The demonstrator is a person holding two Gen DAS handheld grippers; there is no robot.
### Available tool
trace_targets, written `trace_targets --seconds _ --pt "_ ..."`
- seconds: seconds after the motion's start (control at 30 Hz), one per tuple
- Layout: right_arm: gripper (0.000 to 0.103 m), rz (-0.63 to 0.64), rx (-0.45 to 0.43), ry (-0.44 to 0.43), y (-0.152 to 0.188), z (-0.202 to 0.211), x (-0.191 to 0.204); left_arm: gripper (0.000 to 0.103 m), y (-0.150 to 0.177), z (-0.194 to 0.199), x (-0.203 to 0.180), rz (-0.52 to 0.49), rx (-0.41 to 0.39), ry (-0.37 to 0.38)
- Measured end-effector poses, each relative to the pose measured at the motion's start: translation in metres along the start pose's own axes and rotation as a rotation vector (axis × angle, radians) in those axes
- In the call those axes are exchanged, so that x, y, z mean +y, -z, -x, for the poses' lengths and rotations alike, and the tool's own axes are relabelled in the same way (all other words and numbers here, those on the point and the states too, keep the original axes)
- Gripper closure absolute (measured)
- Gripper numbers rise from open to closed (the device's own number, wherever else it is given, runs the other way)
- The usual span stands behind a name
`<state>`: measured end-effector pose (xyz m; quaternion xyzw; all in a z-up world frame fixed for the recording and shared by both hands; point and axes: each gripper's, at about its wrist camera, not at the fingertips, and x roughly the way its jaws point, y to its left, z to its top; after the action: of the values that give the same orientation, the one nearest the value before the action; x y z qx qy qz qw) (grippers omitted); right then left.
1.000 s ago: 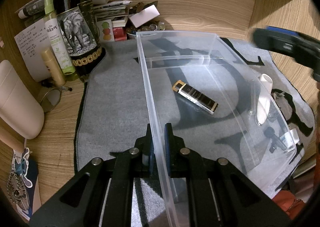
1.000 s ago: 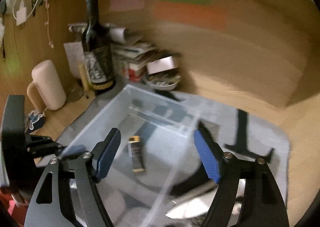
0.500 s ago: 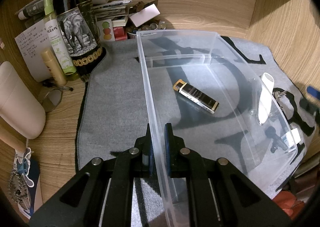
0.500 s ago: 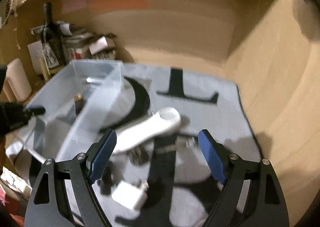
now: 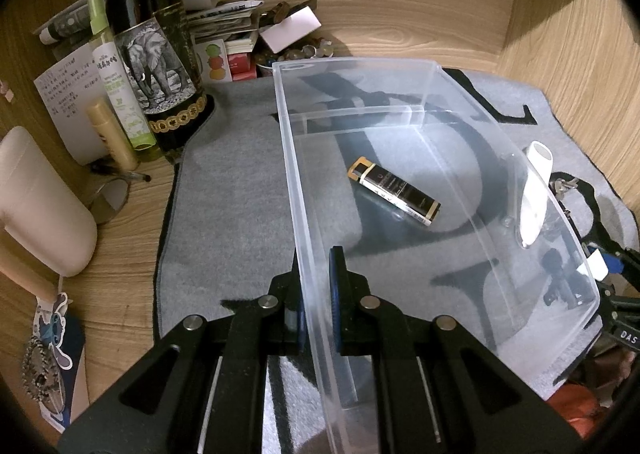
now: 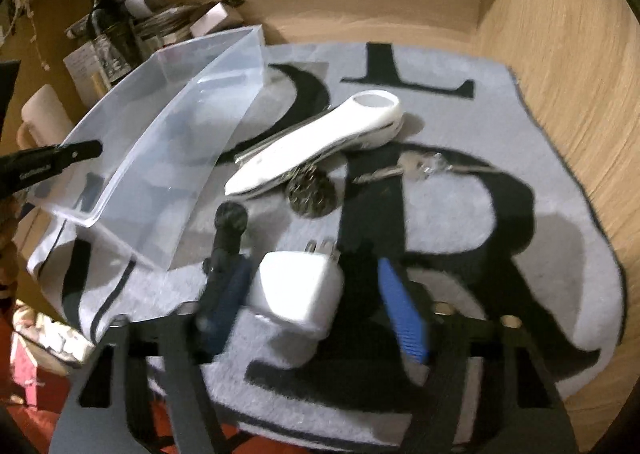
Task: Organize rigid objects
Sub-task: 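Move the right tool to the white plug adapter and grasp it, then carry the white adapter into the box and release it beside the lighter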
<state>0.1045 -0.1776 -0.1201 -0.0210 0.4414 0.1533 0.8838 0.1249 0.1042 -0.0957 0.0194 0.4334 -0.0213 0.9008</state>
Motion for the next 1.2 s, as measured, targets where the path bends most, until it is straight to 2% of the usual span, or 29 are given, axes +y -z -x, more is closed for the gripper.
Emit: trace_targets --seconds 0.03,0.27,0.6,0.9,1.2 --pt "0.064 0.003 0.006 -0.006 0.001 -0.001 0.000 0.094 0.000 0.000 0.000 0.001 0.000 -0.001" --pt "0.066 0.013 -0.047 0.004 -0.002 0.012 -0.003 0.094 -0.001 0.000 0.000 0.004 0.003 -0.001" --pt "0.066 0.037 -0.169 0.004 -0.034 0.040 -0.001 0.094 0.000 0.000 -0.001 0.007 0.003 0.002" --pt "0.066 0.093 -0.294 -0.056 -0.078 0.052 0.030 0.094 0.001 0.001 0.000 0.020 -0.001 0.019" --pt "0.066 0.173 -0.324 -0.128 -0.116 0.042 0.067 0.094 0.001 0.001 0.001 0.025 0.000 0.030"
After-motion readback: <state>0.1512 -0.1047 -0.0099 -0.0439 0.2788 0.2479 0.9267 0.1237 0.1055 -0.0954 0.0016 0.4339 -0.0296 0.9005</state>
